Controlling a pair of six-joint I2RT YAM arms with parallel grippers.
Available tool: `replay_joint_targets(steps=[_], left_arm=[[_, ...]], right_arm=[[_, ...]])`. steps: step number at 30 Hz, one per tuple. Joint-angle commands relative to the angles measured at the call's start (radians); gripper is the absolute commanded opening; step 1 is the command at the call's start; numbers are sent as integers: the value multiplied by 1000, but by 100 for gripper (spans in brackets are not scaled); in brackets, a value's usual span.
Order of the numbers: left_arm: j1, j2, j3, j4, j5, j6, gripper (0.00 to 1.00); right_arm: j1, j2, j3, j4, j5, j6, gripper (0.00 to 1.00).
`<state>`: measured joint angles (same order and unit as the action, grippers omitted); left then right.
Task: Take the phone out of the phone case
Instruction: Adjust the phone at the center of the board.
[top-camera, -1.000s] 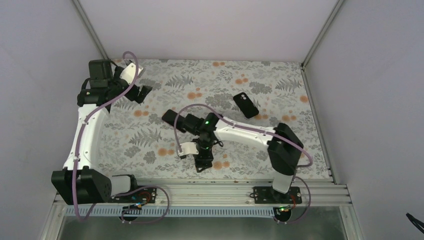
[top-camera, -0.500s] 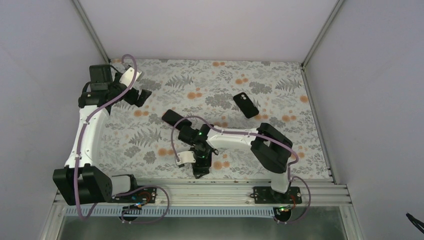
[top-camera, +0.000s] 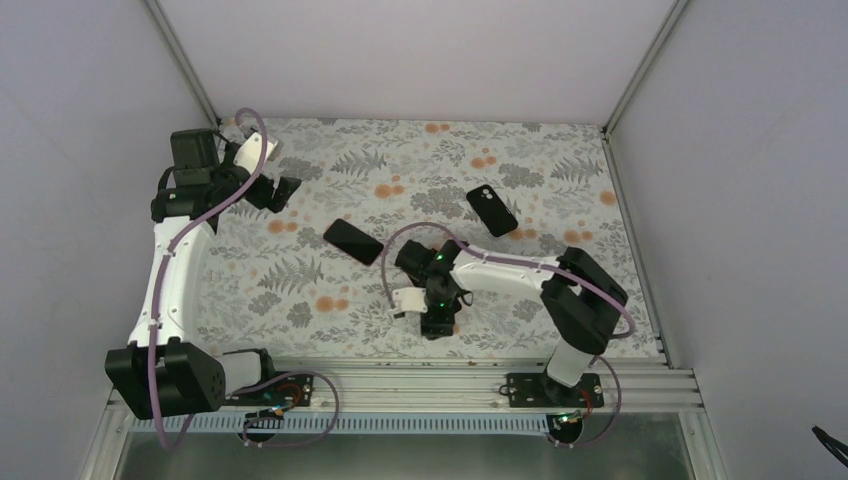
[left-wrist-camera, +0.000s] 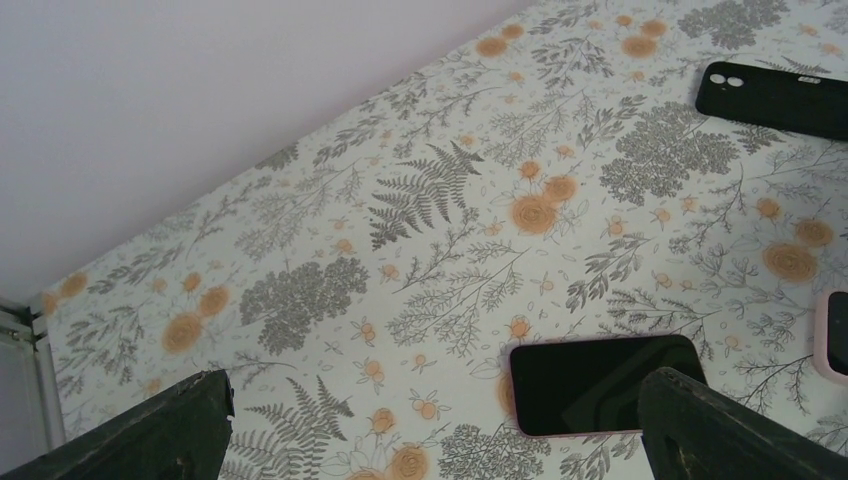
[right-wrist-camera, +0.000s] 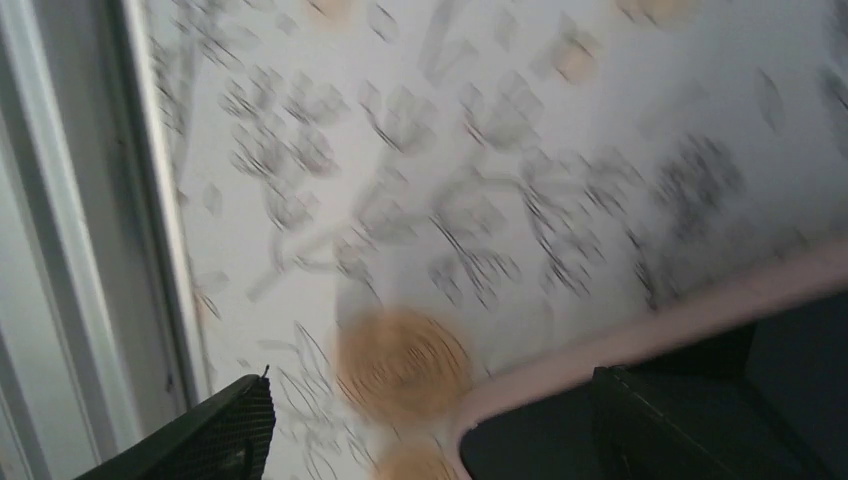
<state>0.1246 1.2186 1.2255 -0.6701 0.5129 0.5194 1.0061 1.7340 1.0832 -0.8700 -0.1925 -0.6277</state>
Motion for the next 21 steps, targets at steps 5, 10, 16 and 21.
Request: replay_joint_targets(steps=[5, 10, 16, 21], left_arm=[[8, -15, 24, -21, 58, -8, 100], [9, 3, 52, -40, 46, -28, 100], [10, 35, 77, -71, 42, -36, 100], [12, 22, 51, -73, 43, -34, 100]], right_arm=[[-73, -209, 9, -49, 1, 86, 83], [-115, -215, 1, -27, 34, 160, 88], [-183, -87, 58, -9, 87, 261, 97], [-223, -11, 111, -37, 69, 285, 100]])
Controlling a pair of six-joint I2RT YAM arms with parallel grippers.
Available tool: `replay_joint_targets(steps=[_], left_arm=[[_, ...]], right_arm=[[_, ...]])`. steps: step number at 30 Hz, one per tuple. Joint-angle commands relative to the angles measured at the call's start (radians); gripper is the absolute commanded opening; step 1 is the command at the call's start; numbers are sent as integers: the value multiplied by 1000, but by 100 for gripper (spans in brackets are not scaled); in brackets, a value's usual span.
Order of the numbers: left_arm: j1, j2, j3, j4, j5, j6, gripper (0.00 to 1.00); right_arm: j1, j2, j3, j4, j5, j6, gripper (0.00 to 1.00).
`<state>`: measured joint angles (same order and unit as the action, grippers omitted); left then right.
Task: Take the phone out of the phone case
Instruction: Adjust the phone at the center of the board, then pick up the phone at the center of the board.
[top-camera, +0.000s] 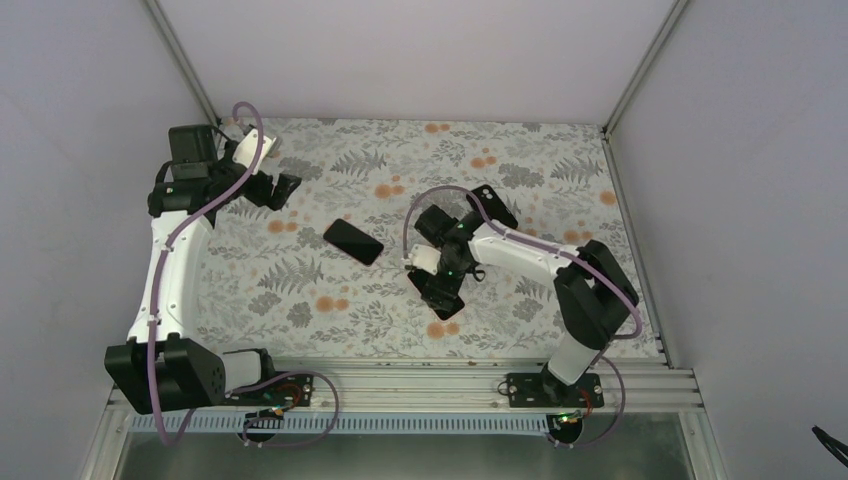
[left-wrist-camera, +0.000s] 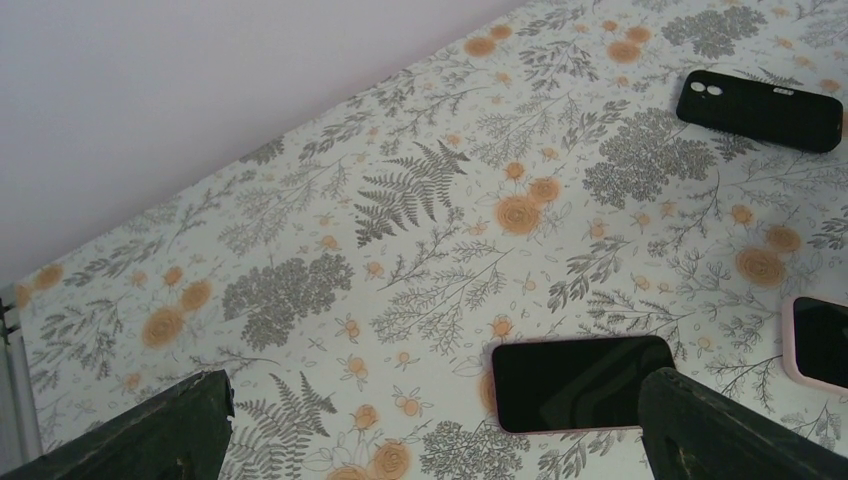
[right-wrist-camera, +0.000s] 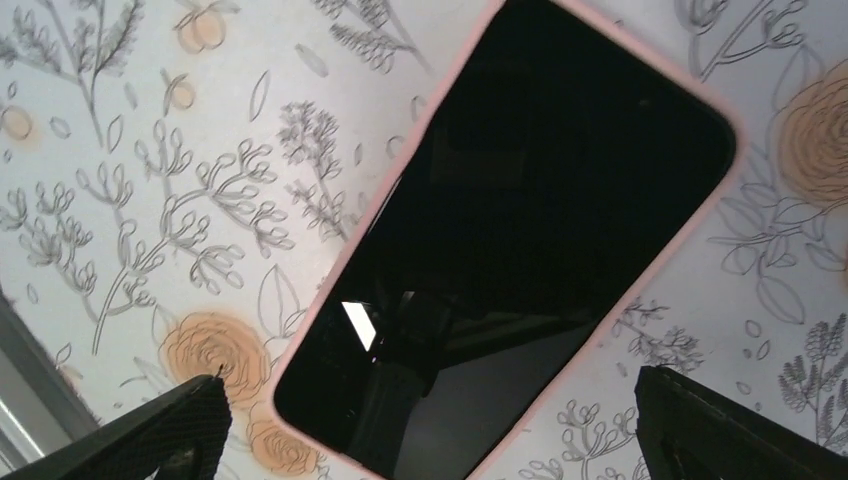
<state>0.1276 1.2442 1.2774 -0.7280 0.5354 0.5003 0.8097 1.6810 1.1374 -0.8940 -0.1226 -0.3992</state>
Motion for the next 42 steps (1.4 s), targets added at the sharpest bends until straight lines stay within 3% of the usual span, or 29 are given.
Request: replay_joint_targets(steps=[1, 16, 31, 37, 42], left_arm=[[9, -9, -4, -20, 23, -14, 100], [13, -18, -12, -31, 34, -14, 100], [15, 9, -1, -32, 37, -29, 100], [15, 5, -14, -30, 27, -26, 100], [15, 6, -25, -31, 11, -16, 100]], right_arm=[[-35, 61, 68, -26, -5, 58, 100], [-47, 189, 119, -76, -119, 77, 100], [15, 375, 174, -71, -17, 152, 100], [41, 386, 87, -17, 157, 134, 100], [32, 342, -91, 60, 287, 111, 100]])
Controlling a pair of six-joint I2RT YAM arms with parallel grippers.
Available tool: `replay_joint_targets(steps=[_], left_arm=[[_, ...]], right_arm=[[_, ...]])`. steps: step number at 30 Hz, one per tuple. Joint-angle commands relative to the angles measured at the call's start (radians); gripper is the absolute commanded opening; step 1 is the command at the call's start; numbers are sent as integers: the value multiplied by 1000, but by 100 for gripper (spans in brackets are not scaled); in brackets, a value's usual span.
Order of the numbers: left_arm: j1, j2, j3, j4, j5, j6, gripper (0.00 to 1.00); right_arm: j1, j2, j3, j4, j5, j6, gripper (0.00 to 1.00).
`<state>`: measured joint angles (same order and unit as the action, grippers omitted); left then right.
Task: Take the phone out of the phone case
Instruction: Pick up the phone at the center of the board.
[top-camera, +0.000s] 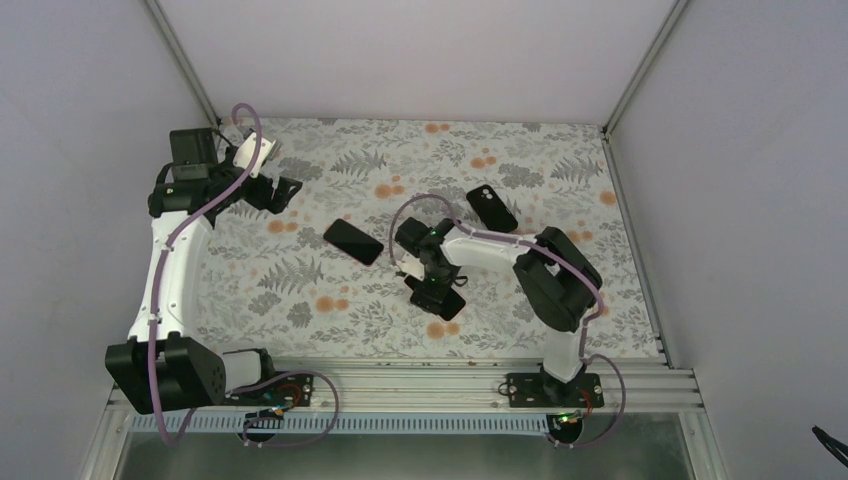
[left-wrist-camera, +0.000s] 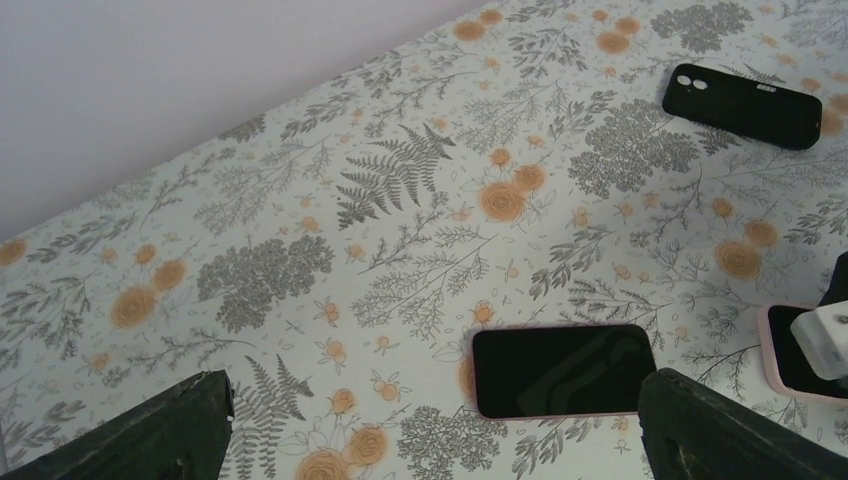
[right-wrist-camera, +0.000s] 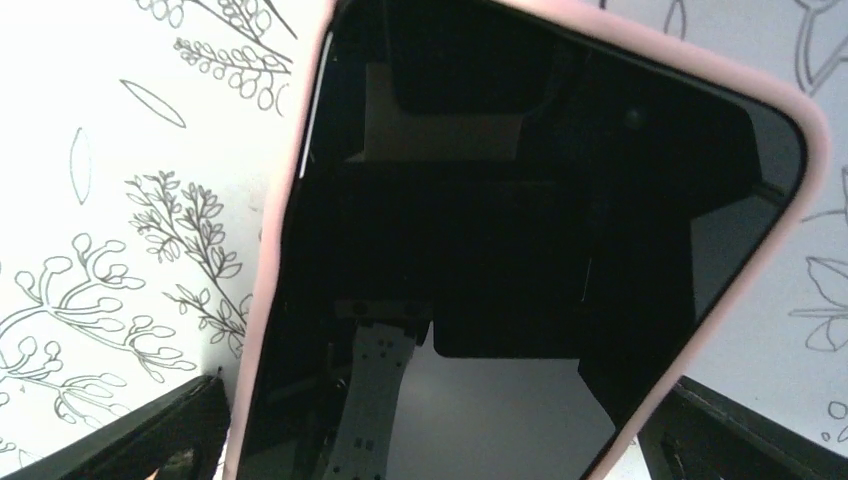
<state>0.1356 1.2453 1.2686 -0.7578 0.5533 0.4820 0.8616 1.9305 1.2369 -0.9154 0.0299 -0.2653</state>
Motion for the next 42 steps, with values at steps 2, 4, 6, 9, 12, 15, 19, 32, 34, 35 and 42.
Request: replay_joint_targets(steps=[2, 4, 6, 9, 12, 15, 19, 32, 34, 35, 42], left_arm=[[6, 5, -23, -3, -10, 6, 100], [7, 5, -30, -3, -9, 7, 100], [7, 6, -35, 1, -6, 4, 100], [7, 14, -32, 4, 0, -5, 100], [7, 25, -21, 5, 3, -13, 100], [7, 44, -5, -3, 0, -16, 100], [7, 78, 32, -39, 16, -9, 100], [-13, 225, 149, -265, 334, 41, 100], [-33, 267, 169, -311, 364, 58, 100], [-48, 290, 182, -334, 370, 65, 100], [-167, 456, 296, -506, 428, 103, 100]], right_arm=[[-39, 66, -233, 98, 114, -28, 100], [-56, 33, -279, 121, 101, -45, 100], [-76, 7, -316, 140, 87, -61, 100], [-108, -16, -349, 158, 68, -63, 99], [-120, -30, -381, 185, 64, -63, 98], [-121, -30, -408, 211, 101, -74, 93], [-121, -23, -426, 248, 149, -101, 82], [-116, -204, -325, 327, 172, -134, 49], [-113, -243, -298, 333, 167, -136, 48], [-110, -257, -286, 336, 167, -138, 47], [-91, -358, -196, 391, 187, -166, 47]])
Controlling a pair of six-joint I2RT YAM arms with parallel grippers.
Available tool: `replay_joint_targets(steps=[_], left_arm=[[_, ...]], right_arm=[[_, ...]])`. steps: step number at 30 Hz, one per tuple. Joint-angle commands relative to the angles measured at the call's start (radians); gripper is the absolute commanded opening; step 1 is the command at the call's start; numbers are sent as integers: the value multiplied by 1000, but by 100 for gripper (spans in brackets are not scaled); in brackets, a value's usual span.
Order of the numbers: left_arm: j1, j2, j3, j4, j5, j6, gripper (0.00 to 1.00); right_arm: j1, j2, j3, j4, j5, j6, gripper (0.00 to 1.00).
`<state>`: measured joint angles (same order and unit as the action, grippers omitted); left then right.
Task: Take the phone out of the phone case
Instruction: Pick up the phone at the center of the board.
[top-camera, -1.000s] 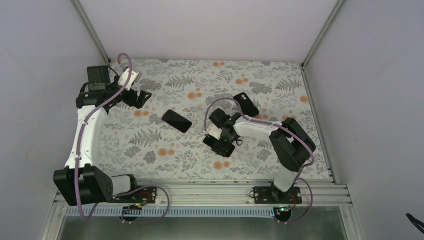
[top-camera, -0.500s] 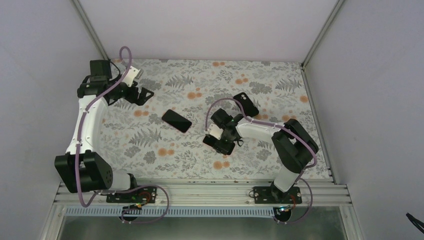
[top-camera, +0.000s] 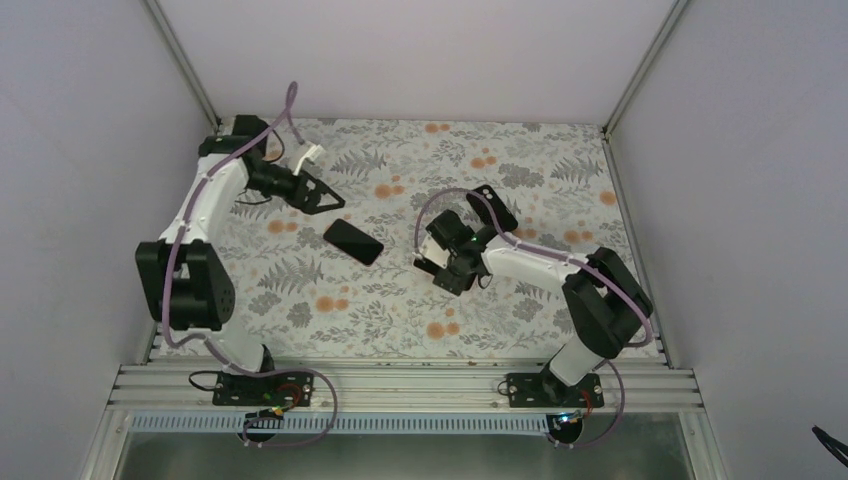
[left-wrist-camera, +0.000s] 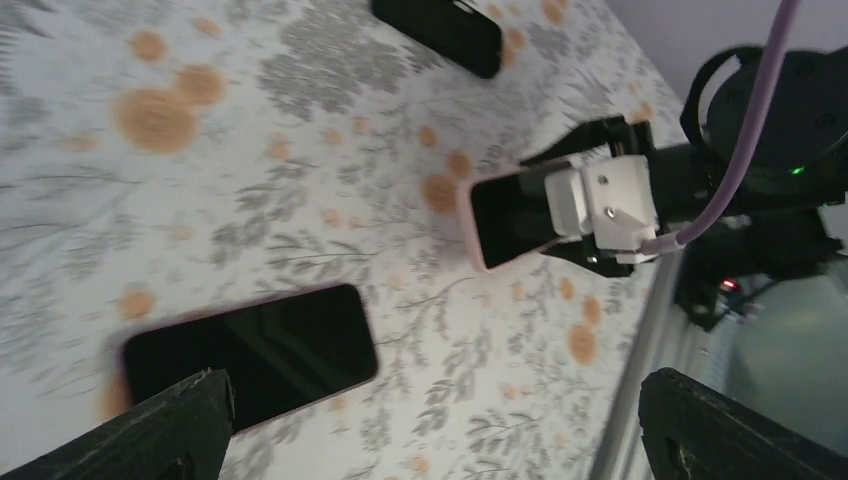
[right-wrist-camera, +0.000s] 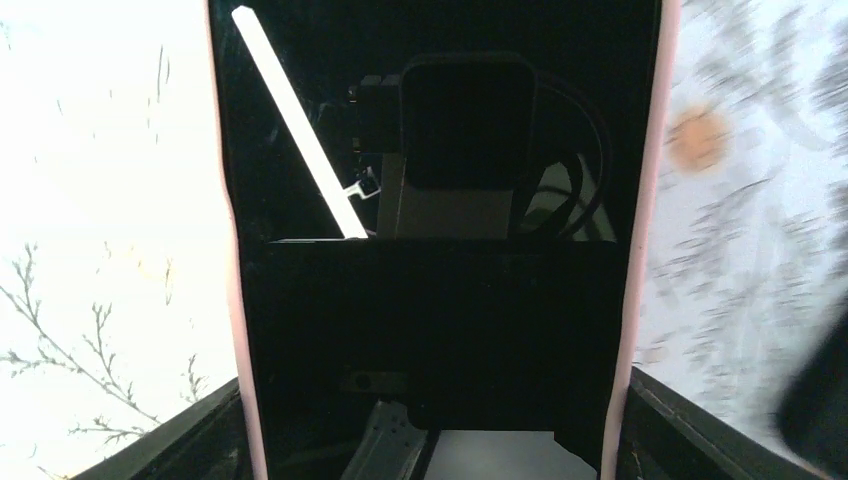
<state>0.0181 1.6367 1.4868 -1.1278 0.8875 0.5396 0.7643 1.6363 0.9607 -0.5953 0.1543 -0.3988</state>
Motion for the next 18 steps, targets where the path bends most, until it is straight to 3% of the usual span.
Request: replay_joint_targets(steps=[1, 11, 18], left_arm=[[-66, 86, 94, -153, 106, 45, 100], [-123, 293, 248, -227, 170, 16, 100], [-139, 340, 265, -228, 190, 7, 100]], right_arm=[[10, -68, 100, 74, 65, -34, 47], [75, -68, 232, 171, 110, -98, 47], [113, 10, 371, 200, 114, -129, 48]])
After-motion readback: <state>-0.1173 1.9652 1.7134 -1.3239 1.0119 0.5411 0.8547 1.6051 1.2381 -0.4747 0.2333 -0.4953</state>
